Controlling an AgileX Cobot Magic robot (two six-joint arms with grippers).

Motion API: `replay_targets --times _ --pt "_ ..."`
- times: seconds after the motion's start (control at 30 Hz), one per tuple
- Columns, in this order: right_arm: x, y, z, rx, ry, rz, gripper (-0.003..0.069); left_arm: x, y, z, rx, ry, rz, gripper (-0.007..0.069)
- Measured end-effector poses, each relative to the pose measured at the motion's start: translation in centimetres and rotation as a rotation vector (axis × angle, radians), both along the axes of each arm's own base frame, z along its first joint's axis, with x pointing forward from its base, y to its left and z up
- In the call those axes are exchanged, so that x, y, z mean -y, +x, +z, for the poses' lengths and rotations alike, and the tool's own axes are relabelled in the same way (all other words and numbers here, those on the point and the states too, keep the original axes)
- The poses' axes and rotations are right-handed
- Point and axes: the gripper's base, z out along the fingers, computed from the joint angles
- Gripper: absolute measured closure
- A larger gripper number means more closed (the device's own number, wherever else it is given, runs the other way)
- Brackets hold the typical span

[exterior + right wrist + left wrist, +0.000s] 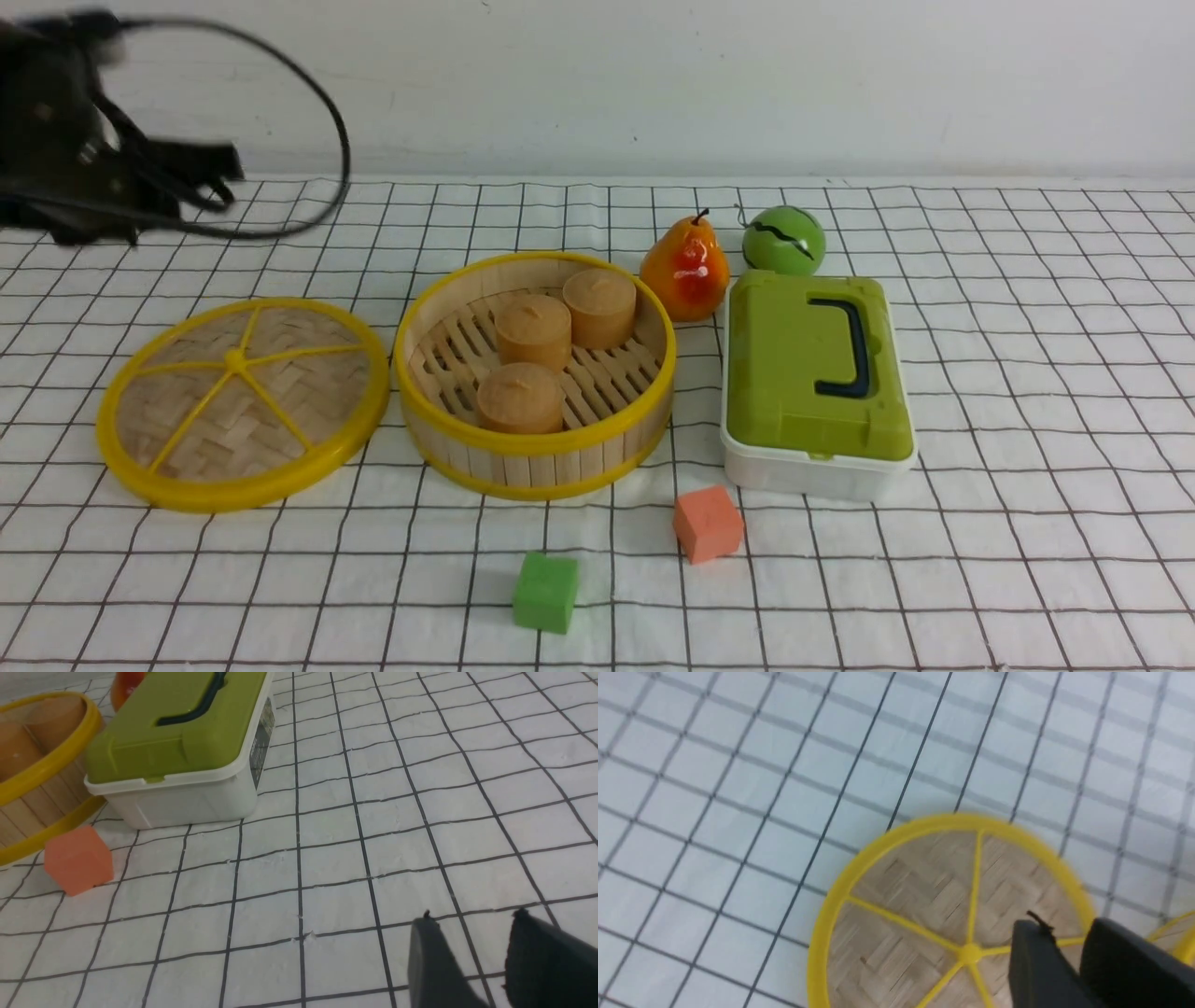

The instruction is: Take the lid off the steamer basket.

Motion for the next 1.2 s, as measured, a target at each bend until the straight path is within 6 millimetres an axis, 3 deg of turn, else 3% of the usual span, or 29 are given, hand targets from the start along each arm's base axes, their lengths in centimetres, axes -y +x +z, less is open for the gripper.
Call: replay_targets --times 0.03,0.07,0.1,0.17,0.2,0.23,0.27,0.3,0.37,0.4,0.43,0.47,0.5,0.6,0.73,1.0,1.17,1.2 --pt "0.0 0.0 0.0 0.000 0.000 0.000 0.0419 0.0 -1.7 2.0 0.060 -0.005 -0.014 0.0598" --pt "0.0 0.0 0.0 0.000 0.000 0.000 0.0419 0.0 -2.4 2.8 0.085 -0.007 -0.017 0.0615" --pt "0.0 0.0 0.0 0.000 0.000 0.000 0.0419 0.0 -5.0 4.8 0.155 -0.012 -0.044 0.0637" --pt "0.0 0.0 0.0 0.000 0.000 0.000 0.0419 0.1 -9.0 6.0 0.222 -0.033 -0.093 0.0637" --pt "0.0 0.0 0.0 0.000 0.000 0.000 0.0419 0.1 -9.7 6.3 0.238 -0.035 -0.097 0.0637" --pt "0.0 0.0 0.0 0.000 0.000 0.000 0.0419 0.4 -12.1 5.7 0.255 -0.058 -0.133 0.0637" --pt "0.0 0.0 0.0 0.000 0.000 0.000 0.0419 0.4 -12.4 5.9 0.266 -0.067 -0.134 0.0637" --pt "0.0 0.0 0.0 0.000 0.000 0.000 0.0419 0.5 -14.5 5.0 0.273 -0.078 -0.165 0.0637" --pt "0.0 0.0 0.0 0.000 0.000 0.000 0.0419 0.8 -16.5 3.1 0.263 -0.099 -0.206 0.0637" --pt "0.0 0.0 0.0 0.000 0.000 0.000 0.0419 0.8 -16.7 3.3 0.274 -0.098 -0.206 0.0637" --pt "0.0 0.0 0.0 0.000 0.000 0.000 0.0419 1.0 -18.1 1.5 0.262 -0.109 -0.243 0.0637" --pt "0.0 0.0 0.0 0.000 0.000 0.000 0.0419 1.0 -18.3 1.3 0.262 -0.110 -0.248 0.0637" --pt "0.0 0.0 0.0 0.000 0.000 0.000 0.0419 1.2 -19.6 -0.3 0.257 -0.113 -0.283 0.0637" --pt "0.0 0.0 0.0 0.000 0.000 0.000 0.0419 1.5 -20.9 -2.5 0.241 -0.121 -0.325 0.0637" --pt "0.0 0.0 0.0 0.000 0.000 0.000 0.0419 1.9 -21.8 -4.8 0.191 -0.211 -0.334 0.0637" --pt "0.0 0.0 0.0 0.000 0.000 0.000 0.0419 2.5 -22.5 -6.8 0.147 -0.275 -0.349 0.0637" --pt "0.0 0.0 0.0 0.000 0.000 0.000 0.0419 2.6 -25.6 -6.8 0.294 -0.267 -0.409 0.0637" --pt "0.0 0.0 0.0 0.000 0.000 0.000 0.0419 2.3 -26.9 -7.0 0.387 -0.264 -0.404 0.0637"
